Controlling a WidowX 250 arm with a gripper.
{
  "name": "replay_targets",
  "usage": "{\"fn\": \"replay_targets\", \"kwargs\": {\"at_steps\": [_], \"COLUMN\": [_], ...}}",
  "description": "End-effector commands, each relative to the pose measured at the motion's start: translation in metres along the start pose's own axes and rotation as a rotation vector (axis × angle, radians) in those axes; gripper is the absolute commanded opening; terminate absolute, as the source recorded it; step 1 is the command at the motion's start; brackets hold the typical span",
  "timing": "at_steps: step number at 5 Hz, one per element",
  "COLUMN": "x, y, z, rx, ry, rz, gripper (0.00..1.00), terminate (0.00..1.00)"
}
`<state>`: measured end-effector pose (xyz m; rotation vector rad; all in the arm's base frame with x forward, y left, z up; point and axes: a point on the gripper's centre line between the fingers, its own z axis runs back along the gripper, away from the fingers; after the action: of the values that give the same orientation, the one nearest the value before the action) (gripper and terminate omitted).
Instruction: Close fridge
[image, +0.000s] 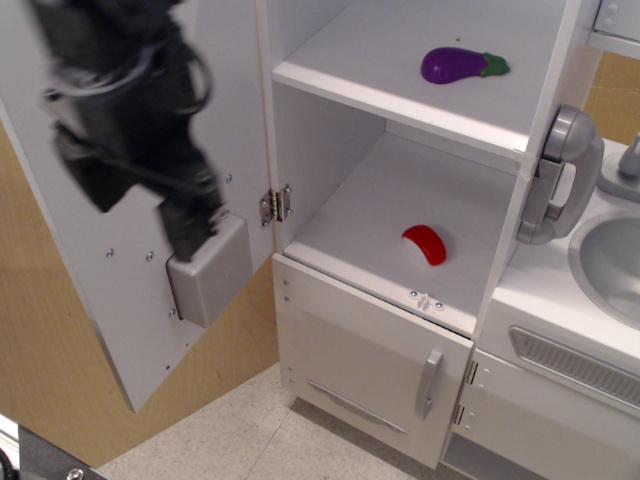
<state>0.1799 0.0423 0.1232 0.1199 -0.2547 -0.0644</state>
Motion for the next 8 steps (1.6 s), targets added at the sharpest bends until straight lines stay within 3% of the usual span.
{"fn": "replay_targets", "kwargs": {"at_steps": [1, 2, 3, 4, 5, 6, 7, 8], "x": [-0.033, -0.040, -0.034, -0.020, -0.010, -0.006, -0.007, -0.018], "y": [0.044, 0.072, 0.111, 0.139, 0.162, 0.175, 0.166, 0.140], "z": [0.008, 0.007, 0.020, 0.014, 0.007, -0.004, -0.011, -0.015], "rx": [0.028, 0.043, 0.049, 0.053, 0.010, 0.026, 0.025, -0.023], "ry": [0.032, 0.095, 0.115, 0.120, 0.126, 0.137, 0.108, 0.137], "rz": [0.019, 0.112, 0.253, 0.289, 0.274, 0.275, 0.206, 0.030], "gripper": [1.00, 1.00, 1.00, 1.00, 1.00, 1.00, 1.00, 1.00], "terminate": [0.00, 0.00, 0.00, 0.00, 0.00, 0.00, 0.00, 0.00]}}
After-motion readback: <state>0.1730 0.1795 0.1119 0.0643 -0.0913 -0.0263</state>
